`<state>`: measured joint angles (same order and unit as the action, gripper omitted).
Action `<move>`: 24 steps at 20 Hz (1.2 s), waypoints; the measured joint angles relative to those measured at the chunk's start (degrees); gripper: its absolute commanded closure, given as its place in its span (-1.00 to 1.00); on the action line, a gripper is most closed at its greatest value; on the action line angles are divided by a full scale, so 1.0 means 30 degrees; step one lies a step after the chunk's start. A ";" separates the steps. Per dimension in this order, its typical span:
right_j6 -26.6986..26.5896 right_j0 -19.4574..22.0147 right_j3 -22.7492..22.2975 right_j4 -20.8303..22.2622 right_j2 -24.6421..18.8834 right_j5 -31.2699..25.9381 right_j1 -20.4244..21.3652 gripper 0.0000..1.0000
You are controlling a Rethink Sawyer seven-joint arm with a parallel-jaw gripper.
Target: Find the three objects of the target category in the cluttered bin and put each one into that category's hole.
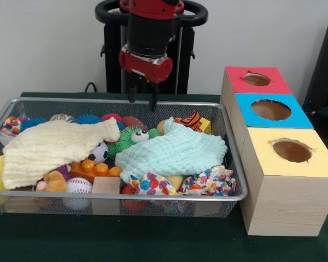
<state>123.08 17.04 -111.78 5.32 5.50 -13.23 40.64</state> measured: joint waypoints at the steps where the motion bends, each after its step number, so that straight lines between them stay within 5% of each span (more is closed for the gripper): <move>1: 0.0000 0.0157 0.0028 0.0000 0.0000 0.0000 0.0000 -1.00; 24: 0.0000 0.2535 0.0298 0.0043 -0.0248 0.0000 -0.0102 -1.00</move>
<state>123.08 24.64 -110.89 5.45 4.75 -13.23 40.33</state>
